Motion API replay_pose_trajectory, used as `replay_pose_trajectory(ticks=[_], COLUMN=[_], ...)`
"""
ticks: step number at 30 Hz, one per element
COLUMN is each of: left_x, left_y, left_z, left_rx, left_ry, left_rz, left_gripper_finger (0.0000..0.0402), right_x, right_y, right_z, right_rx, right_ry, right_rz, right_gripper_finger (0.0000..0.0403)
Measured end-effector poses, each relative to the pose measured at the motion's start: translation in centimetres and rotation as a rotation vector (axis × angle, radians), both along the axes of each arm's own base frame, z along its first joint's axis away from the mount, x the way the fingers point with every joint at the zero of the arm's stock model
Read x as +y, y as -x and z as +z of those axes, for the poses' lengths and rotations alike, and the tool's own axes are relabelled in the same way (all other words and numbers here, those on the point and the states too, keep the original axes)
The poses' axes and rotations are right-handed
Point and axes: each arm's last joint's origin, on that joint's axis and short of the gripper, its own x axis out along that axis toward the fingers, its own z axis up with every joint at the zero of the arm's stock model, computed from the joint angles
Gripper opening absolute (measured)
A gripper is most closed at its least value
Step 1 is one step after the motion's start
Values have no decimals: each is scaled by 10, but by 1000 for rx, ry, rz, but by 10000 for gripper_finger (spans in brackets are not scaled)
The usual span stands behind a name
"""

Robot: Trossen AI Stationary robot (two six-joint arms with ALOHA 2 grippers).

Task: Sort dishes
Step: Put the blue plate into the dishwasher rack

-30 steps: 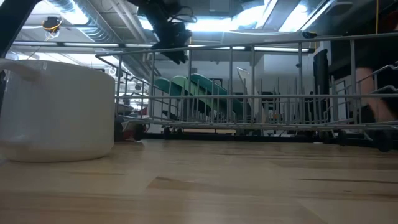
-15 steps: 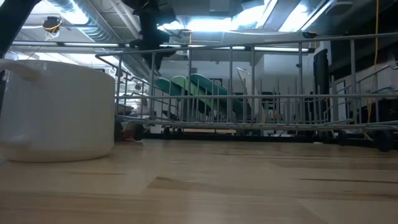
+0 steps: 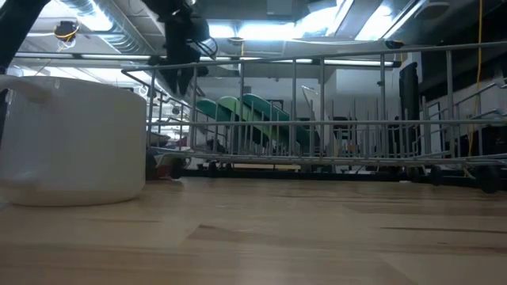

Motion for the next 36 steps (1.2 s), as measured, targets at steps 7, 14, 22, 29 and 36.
replay_pose_trajectory(ticks=[7,14,22,29,36], left_x=[0,3,9,7,0], left_y=[-1,-4,-12,-16,-31], left_z=[-15,-39,-45,-45,-41], left_rx=[-37,-26,-129,-129,-128], left_ry=[67,91,70,68,29], left_rz=[-9,-12,-96,-133,-214], left_gripper_finger=[136,136,113,81,60], right_x=[-9,-33,-67,-85,-99], right_y=[-38,-64,-68,-67,-65], right_z=[0,2,1,1,0], right_rx=[95,133,145,157,163], right_ry=[-28,-45,-73,-107,-117], right_rz=[87,162,83,78,39], right_gripper_finger=[65,65,65,65,65])
